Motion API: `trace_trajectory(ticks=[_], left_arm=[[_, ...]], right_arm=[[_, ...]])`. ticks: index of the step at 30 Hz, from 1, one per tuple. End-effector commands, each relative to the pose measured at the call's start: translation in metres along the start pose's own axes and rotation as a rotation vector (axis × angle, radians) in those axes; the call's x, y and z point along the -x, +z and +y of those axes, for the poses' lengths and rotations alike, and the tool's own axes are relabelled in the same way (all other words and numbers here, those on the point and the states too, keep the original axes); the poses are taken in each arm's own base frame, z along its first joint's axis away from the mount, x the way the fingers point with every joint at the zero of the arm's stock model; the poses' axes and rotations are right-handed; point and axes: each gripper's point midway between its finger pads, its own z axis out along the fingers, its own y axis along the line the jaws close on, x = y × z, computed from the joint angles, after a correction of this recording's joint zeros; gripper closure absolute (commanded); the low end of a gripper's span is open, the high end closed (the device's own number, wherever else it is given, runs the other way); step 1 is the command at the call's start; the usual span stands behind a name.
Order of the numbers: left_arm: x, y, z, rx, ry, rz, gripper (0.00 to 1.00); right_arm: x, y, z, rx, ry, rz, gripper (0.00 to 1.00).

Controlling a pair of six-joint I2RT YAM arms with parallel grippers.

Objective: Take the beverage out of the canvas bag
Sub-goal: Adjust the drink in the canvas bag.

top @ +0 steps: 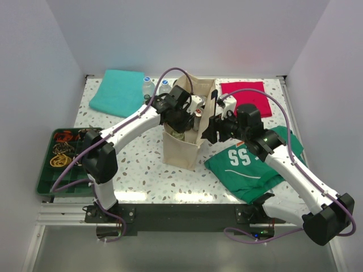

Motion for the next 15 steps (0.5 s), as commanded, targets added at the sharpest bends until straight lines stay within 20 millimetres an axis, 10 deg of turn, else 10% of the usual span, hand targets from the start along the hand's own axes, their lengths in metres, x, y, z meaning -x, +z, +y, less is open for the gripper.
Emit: trace_trajectory(ticks=[1,15], left_arm=[[0.040,-0.049,-0.001,0.005,-0.003,-0.153,1.00],[0.065,-0.075,0.004,0.039,-0.001,-0.246,1.00]], right_arm=[[0.019,-0.002,0.006,0.021,-0.018,-0.048,0.38],[0.020,-0.007,0.006,0.015,-0.019,-0.069,0.38]])
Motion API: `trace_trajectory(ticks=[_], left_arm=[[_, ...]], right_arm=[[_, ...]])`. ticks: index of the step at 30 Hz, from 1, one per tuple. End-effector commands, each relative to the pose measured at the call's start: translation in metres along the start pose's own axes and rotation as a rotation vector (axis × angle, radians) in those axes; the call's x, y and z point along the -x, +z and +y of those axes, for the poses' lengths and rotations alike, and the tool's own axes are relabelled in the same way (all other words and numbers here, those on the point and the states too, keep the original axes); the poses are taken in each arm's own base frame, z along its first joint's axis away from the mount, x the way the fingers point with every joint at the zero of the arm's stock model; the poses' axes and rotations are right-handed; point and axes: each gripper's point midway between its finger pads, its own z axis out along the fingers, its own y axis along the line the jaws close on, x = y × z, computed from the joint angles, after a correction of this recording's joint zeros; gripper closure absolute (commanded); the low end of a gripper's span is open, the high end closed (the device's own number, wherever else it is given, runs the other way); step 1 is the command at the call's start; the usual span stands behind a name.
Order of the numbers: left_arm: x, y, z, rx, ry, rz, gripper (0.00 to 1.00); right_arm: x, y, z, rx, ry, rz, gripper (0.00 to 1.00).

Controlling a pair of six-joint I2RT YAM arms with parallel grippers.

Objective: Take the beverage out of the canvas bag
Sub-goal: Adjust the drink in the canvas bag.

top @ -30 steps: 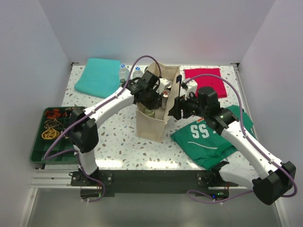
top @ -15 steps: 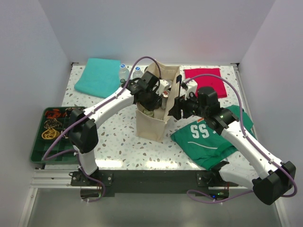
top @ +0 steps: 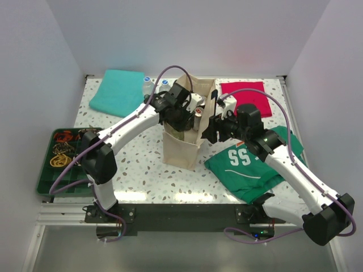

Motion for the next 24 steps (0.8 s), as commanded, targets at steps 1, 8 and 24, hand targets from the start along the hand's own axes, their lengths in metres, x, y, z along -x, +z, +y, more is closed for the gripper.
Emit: trace_trajectory(ticks=[1,8,24], left_arm=[[0.061,-0.066,0.005,0.040,-0.002,-0.247,1.00],[0.069,-0.075,0.006,0.049,-0.002,-0.270,1.00],[0.087,-0.097,0.005,0.045,0.004,-0.325,1.00]], right_arm=[[0.019,-0.006,0.006,0.015,-0.019,-0.065,0.38],[0.018,-0.006,0.006,0.018,-0.020,-0.059,0.38],[0.019,-0.004,0.007,0.021,-0.020,-0.061,0.38]])
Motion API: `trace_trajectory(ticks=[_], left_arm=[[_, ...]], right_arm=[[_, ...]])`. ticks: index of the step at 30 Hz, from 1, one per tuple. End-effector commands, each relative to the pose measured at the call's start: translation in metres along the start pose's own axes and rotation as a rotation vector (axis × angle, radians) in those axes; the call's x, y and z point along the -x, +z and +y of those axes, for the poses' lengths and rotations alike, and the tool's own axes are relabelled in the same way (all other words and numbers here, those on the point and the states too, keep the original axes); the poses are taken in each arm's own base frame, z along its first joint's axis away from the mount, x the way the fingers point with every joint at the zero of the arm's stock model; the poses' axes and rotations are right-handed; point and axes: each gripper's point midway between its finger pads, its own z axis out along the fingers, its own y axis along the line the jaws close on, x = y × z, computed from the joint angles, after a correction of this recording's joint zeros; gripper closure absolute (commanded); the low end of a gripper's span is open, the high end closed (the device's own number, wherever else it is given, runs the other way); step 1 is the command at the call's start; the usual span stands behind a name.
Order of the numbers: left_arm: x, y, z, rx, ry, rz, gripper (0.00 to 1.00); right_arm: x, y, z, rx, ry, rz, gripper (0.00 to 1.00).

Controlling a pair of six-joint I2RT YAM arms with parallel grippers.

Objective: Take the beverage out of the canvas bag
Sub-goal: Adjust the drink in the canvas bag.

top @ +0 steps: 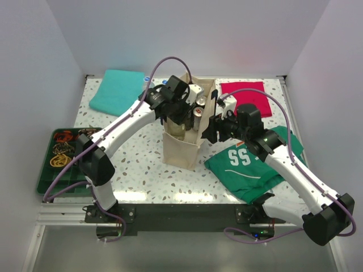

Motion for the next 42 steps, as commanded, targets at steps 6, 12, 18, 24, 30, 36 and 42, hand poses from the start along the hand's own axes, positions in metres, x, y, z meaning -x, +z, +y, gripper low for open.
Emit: trace_trajectory(ticks=[6,12,18,24,30,36,42], left_arm=[[0.061,-0.054,0.005,0.023,0.011,-0.225,1.00],[0.043,-0.023,-0.001,-0.009,-0.003,-0.173,1.00],[0.029,0.006,-0.004,-0.023,-0.001,-0.139,1.00],[0.025,0.025,-0.005,-0.035,0.001,-0.123,1.00],[0.009,0.044,-0.012,-0.069,-0.006,-0.071,1.00],[-0.005,0.053,-0.017,-0.094,-0.007,-0.029,1.00],[-0.012,0.056,-0.019,-0.108,-0.010,0.001,0.89]], right_arm=[[0.017,-0.003,0.006,0.020,-0.017,-0.054,0.38],[0.015,-0.002,0.004,0.015,-0.019,-0.049,0.38],[0.014,-0.001,0.004,0.013,-0.021,-0.047,0.38],[0.011,0.000,0.003,0.010,-0.021,-0.039,0.38],[0.010,0.000,0.002,0.008,-0.024,-0.038,0.38],[0.011,0.002,0.002,0.008,-0.022,-0.038,0.38],[0.012,0.002,0.002,0.010,-0.022,-0.039,0.38]])
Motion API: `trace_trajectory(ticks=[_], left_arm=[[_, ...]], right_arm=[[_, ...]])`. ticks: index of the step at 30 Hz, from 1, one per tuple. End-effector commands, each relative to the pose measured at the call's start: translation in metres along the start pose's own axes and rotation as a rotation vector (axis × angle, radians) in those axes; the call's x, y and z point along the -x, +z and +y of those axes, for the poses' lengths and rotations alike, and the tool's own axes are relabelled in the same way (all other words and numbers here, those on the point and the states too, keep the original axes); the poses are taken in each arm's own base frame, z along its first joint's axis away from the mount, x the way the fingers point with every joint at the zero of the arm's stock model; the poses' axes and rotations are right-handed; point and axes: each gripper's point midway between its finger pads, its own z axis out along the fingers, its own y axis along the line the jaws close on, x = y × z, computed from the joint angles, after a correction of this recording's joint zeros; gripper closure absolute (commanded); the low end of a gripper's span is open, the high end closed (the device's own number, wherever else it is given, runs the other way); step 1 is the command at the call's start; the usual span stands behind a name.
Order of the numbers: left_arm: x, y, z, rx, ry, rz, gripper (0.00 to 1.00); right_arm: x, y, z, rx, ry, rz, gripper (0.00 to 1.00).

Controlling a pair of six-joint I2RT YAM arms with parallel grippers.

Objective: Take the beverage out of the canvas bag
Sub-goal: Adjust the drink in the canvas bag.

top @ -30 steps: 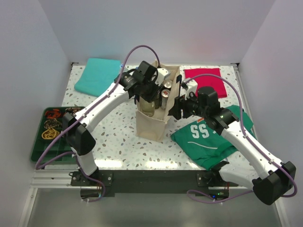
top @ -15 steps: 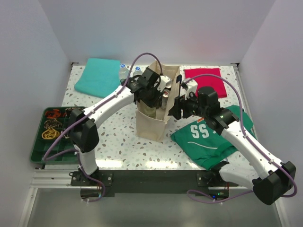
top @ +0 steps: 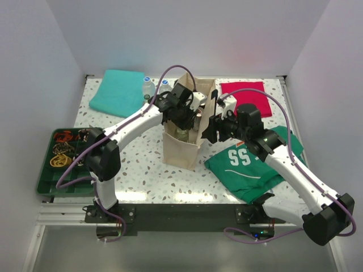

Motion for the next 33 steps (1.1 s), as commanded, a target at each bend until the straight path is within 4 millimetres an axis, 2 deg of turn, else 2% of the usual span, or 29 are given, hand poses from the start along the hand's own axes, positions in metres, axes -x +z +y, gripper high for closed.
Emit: trace_trajectory(ticks=[1,6,8,15,24,32,33], left_arm=[[0.009,-0.002,-0.009,-0.044,-0.006,-0.033,0.80],[0.007,-0.007,-0.006,-0.024,-0.007,-0.024,0.67],[0.005,-0.007,-0.006,-0.025,-0.009,-0.007,0.58],[0.002,-0.011,0.000,0.011,-0.009,0.002,0.45],[-0.010,-0.018,0.004,0.043,-0.011,0.043,0.44],[-0.015,-0.021,0.001,0.047,-0.041,0.056,0.49],[-0.017,-0.021,0.001,0.045,-0.042,0.059,0.53]], right_arm=[[0.011,0.001,0.002,0.010,-0.020,-0.038,0.38],[0.011,0.002,0.003,0.011,-0.020,-0.036,0.38],[0.011,0.001,0.002,0.010,-0.020,-0.036,0.38],[0.011,0.002,0.003,0.013,-0.018,-0.034,0.38],[0.012,0.001,0.003,0.012,-0.019,-0.037,0.38],[0.012,0.001,0.004,0.016,-0.018,-0.036,0.38],[0.012,0.000,0.004,0.015,-0.018,-0.038,0.38]])
